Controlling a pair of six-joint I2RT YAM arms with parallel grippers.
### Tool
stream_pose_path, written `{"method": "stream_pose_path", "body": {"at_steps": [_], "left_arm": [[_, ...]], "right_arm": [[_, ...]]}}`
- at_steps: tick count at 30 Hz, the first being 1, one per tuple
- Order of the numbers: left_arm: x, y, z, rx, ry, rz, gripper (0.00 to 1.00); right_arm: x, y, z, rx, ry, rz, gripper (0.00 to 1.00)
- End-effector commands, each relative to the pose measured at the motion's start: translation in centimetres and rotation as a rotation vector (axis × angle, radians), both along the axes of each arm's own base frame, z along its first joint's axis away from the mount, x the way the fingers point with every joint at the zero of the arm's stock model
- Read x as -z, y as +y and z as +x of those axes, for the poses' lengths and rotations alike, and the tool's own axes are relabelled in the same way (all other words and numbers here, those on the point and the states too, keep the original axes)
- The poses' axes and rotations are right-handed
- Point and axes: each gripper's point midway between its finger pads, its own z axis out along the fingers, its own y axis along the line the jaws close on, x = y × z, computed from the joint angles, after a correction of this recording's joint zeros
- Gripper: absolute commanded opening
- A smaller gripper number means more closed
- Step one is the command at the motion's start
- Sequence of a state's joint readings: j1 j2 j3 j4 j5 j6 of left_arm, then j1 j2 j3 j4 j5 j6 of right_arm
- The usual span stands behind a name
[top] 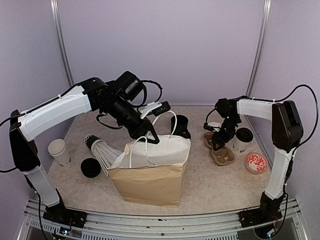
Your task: Pack the takeout coffee
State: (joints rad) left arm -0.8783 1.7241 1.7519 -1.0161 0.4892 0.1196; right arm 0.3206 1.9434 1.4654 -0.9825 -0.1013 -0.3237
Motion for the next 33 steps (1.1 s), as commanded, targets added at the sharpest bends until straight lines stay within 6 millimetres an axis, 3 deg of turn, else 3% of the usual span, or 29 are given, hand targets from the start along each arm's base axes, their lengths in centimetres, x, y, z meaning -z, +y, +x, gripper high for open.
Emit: {"method": "stream_pose_path", "body": {"at_steps": [1,11,19,24,27,33], "left_arm": [[1.8,0.2,-0.6,0.002,0.036,0.060,0.00],[1.8,-0.1,-0.2,-0.008,0.033,0.066,0.00],[-0.4,-0.4,1.1,-0.053,-0.025,-0.002,0.00],[-0.3,-0.8,1.5,-0.069,-0.016,-0.015,0.00],[0.2,-0.9,1.6,-0.076,-0.004,-0.004,0.00],[0.0,-1.2,2.3,-0.112,-0.014,-0.015,0.00]], "right_arm": [[0.3,-0.5,0.0,0.029,0.006,-0.048,0.55],[0.3,0.0,0.2,0.007,0.017,-0.024,0.37],[-5.0,1.0,2.1,-0.051,-0.137,0.045,0.31],[-6.9,1.3,2.3,-0.058,-0.197,0.084,0.28],[-5.4,0.8,1.3,-0.044,-0.137,0.057,0.41],[-1.5,-0.3,-0.2,-0.035,-0.039,0.009,0.49]]}}
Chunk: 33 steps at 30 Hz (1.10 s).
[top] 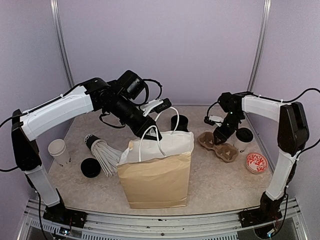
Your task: Pack the takeout coffee
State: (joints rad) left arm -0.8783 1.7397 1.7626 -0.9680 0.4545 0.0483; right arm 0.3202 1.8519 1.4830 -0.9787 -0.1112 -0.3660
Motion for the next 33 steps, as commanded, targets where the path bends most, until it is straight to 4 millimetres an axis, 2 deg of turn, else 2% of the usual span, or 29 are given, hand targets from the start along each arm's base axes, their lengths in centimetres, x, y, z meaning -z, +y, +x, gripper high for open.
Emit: {"method": "stream_pose_path", "body": {"at_steps": [1,5,17,21,25,30,33], "left_arm": [[-0.1,-0.5,1.1,-0.042,-0.018,-0.013,0.00],[-0.8,-0.6,1.0,-0.043,-0.026,-0.040,0.00],[-0.1,-0.7,0.8,-0.029,-0.016,-0.036,0.00],[-0.2,-0.8,1.0,-0.031,-0.024,-0.040,0.00],[-0.4,-0.5,1.2,-0.045,-0.036,-0.035,0.00],[-1.3,-0.5,1.5,-0.056,-0.059,-0.054,0.00],[-1.5,-0.6,1.7,-0.061,-0.068,-0.063,0.01]], "right_arm": [[2.7,-0.8,-1.0,0.008,0.073,-0.033,0.49],[3.1,-0.7,-0.5,0.004,0.073,-0.033,0.49],[4.7,-1.2,0.2,-0.003,0.092,-0.055,0.48],[5.0,-1.2,0.0,-0.014,0.103,-0.046,0.32],[2.5,-0.7,0.2,-0.023,0.054,-0.004,0.23],[-3.5,0.3,0.6,-0.067,-0.086,0.074,0.21],[-7.8,1.4,0.5,-0.108,-0.184,0.164,0.21]]}}
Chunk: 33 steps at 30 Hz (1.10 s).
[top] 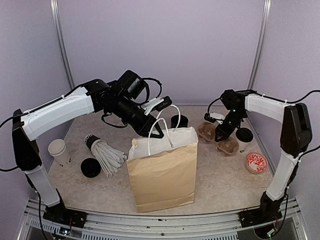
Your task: Pack the takeout coffee
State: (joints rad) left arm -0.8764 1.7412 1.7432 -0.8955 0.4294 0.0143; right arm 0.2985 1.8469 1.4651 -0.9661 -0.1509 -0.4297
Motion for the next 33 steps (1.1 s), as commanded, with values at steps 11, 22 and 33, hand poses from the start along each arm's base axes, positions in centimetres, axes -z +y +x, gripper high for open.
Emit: {"method": "stream_pose_path", "body": {"at_steps": [11,22,33], "left_arm": [[-2.6,-0.3,0.9,-0.024,-0.072,-0.071,0.00],[-4.6,-0.7,1.8,-0.063,-0.110,-0.142,0.07],[-5.3,-0.2,2.6,-0.116,-0.127,-0.163,0.18]], "right_arm": [[-25.6,8.1,-6.8,-0.436,-0.405,0.660,0.20],[-32.1,14.6,-15.1,-0.798,-0.382,0.914,0.22],[-29.1,19.1,-17.6,-0.934,-0.325,0.854,0.21]]}}
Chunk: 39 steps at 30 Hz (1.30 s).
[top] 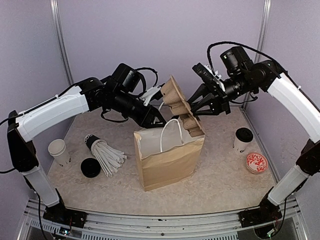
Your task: Pack the takeout coffee
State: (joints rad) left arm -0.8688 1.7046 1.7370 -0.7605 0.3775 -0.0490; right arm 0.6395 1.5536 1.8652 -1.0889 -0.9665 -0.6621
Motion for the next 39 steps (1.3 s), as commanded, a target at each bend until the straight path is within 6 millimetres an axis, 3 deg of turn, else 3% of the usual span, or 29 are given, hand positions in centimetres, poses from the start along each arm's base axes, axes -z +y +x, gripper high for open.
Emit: {"method": "stream_pose_path", "body": {"at_steps": [1,5,9,16,19,21,23,25,29,35,39], "left_arm": [[-2.0,0.6,0.5,-0.029,-0.035,-0.058,0.15],[-1.5,1.2,1.3,-0.045,-0.024,-0.060,0.00],[-1.4,1.7,2.1,-0.061,-0.012,-0.079,0.00],[-1.2,1.6,1.8,-0.025,-0.008,-0.093,0.00],[-1.2,2.4,3.1,-0.110,-0.038,-0.054,0.26],[-2.1,3.4,3.7,-0.171,-0.078,-0.055,0.32],[-4.6,4.8,3.5,-0.224,-0.148,-0.109,0.42],[-7.7,6.9,2.5,-0.265,-0.224,-0.182,0.49],[-9.4,8.5,-0.9,-0.195,-0.251,-0.275,0.56],[-7.5,5.5,-4.5,-0.069,-0.239,-0.294,0.59],[-6.5,4.0,-4.3,-0.086,-0.271,-0.351,0.63]], "right_arm": [[0.7,1.0,-0.4,-0.027,-0.033,-0.019,0.21],[0.8,1.7,-0.4,-0.039,-0.053,-0.019,0.21],[1.0,2.3,-0.5,-0.051,-0.057,-0.019,0.21],[1.3,3.3,0.6,-0.042,-0.083,-0.020,0.21],[0.9,3.5,0.9,-0.042,-0.084,-0.017,0.20],[0.3,3.5,0.9,-0.040,-0.086,-0.012,0.19],[-0.1,3.4,1.0,-0.034,-0.096,-0.009,0.19],[-0.1,3.4,1.2,-0.028,-0.096,-0.011,0.19],[0.1,3.6,1.8,-0.022,-0.081,-0.011,0.19],[-0.1,3.7,3.0,-0.013,-0.061,0.002,0.19],[-0.2,3.7,3.6,-0.013,-0.042,0.012,0.19]]}}
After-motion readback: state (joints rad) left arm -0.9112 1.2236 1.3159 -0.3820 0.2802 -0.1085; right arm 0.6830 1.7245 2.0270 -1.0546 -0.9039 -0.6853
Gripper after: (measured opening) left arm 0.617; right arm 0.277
